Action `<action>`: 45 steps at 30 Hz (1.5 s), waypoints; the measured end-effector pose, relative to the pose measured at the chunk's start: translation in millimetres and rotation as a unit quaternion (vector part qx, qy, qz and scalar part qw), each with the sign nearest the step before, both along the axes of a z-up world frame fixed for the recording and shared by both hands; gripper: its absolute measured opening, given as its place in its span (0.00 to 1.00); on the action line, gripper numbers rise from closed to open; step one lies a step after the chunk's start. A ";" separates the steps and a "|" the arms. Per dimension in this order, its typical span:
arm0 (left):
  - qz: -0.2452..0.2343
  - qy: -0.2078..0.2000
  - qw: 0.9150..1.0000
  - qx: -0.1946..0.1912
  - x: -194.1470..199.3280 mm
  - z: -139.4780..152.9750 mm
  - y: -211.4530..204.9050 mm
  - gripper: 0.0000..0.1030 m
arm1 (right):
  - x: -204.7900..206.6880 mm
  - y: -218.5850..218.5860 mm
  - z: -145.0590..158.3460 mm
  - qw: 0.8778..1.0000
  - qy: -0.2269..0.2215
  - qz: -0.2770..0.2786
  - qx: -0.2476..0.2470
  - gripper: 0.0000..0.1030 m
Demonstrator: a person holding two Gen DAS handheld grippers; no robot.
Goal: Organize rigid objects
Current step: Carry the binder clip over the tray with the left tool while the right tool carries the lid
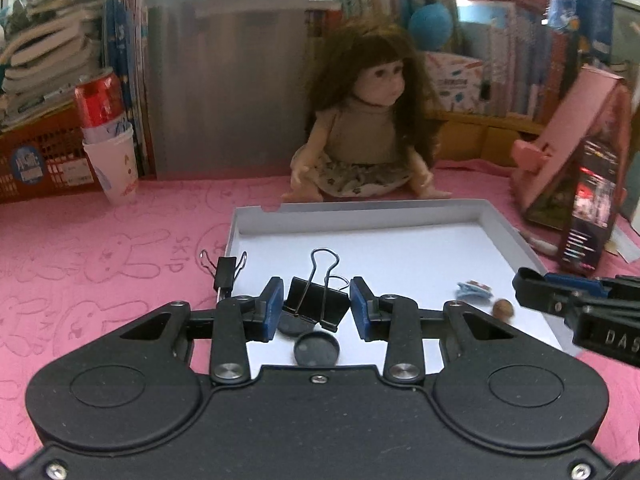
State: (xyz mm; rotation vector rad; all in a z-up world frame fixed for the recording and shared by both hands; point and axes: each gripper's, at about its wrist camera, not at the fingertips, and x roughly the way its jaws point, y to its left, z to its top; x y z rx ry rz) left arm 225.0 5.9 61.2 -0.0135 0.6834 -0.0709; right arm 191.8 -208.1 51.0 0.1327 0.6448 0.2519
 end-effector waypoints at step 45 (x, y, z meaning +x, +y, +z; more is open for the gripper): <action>0.035 0.056 0.997 0.030 73.5 -52.5 -10.5 0.34 | 91.5 14.3 -38.6 0.995 0.091 -0.040 -0.021 0.55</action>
